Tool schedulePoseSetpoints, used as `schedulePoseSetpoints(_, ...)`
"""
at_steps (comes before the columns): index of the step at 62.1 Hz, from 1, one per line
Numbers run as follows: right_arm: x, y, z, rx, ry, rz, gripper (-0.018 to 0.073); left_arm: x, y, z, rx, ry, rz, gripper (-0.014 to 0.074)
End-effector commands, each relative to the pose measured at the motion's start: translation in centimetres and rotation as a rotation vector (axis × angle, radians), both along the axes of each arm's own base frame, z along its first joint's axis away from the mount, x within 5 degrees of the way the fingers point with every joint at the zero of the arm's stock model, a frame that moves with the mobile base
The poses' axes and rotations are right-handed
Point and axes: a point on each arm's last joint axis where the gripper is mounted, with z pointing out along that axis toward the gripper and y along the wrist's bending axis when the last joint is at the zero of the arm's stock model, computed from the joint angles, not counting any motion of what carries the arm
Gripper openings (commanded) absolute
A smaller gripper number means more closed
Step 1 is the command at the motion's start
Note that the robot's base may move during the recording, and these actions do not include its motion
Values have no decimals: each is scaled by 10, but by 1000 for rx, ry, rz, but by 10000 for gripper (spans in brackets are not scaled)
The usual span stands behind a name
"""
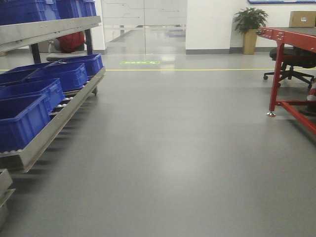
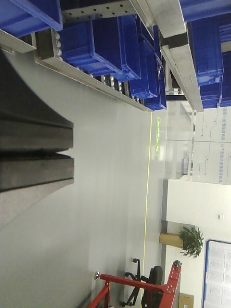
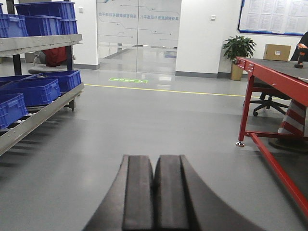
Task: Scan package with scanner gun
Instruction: 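Drive the base forward and turn toward the red-framed table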
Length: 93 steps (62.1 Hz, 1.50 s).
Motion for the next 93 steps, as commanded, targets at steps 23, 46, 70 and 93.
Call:
schedulePoseSetpoints(23, 0, 0, 2, -6, -25, -8, -169, 0, 0, 3, 0, -31, 0, -111)
schedulePoseSetpoints(46, 0, 0, 2, -6, -25, -8, -169, 0, 0, 3, 0, -31, 0, -111)
schedulePoseSetpoints(70, 0, 0, 2, -6, -25, -8, -169, 0, 0, 3, 0, -31, 0, -111)
schedulePoseSetpoints(93, 0, 0, 2, -6, -25, -8, -169, 0, 0, 4, 0, -33, 0, -111)
